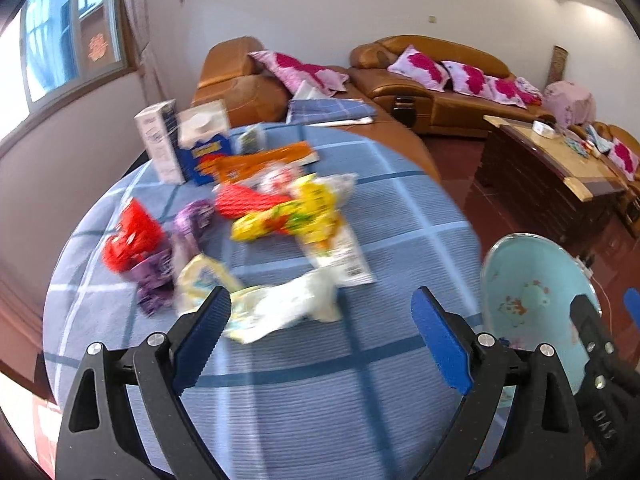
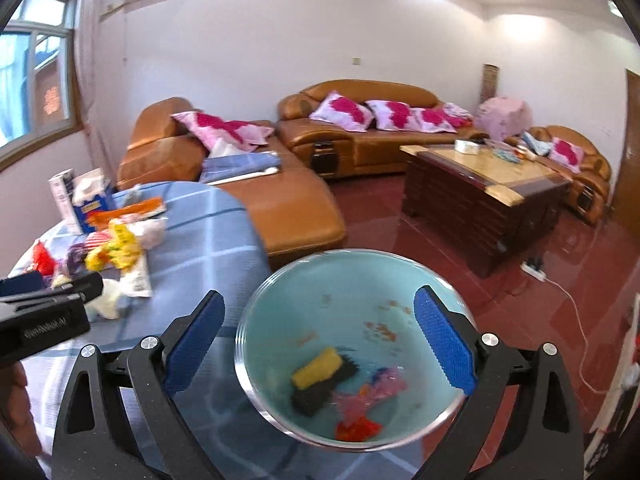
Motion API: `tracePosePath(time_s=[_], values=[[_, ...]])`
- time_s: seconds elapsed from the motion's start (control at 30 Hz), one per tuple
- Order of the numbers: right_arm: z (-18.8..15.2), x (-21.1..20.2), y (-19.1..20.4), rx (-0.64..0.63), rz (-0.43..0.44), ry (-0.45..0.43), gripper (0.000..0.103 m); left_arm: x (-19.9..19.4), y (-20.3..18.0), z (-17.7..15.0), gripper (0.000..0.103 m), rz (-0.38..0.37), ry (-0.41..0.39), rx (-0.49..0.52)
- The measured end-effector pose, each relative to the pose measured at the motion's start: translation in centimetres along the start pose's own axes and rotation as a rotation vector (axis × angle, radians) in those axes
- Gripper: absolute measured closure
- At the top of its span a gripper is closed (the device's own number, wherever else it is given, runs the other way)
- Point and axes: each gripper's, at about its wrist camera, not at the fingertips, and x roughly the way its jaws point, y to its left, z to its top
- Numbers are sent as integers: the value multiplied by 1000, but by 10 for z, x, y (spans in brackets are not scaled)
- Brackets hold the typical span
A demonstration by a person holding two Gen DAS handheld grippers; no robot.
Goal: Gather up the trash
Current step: 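Grasp the red plastic bag with the left tool while the right tool grasps the white plastic bag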
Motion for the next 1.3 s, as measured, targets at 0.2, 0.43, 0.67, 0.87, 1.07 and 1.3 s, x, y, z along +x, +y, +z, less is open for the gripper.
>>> tracePosePath(time_s=[0.2,0.43,0.67,0.87,1.07,1.3], values=[[8,3,43,-50,87,18,23,5,57,-11,13,72,24,-66],[11,14,84,-88,152,69,31,9,125,-23,15,161,41,-149],[15,27,126,-84,256,135,31,12,172,-26,15,209,48,-213],[16,49,167,-85,308,206,31,18,199,-26,15,242,50,-232],[3,80,188,-78,342,343,58,20,221,-19,15,263,42,-232],[8,73,188,-126,354,303,87,34,231,4,15,246,13,-161]])
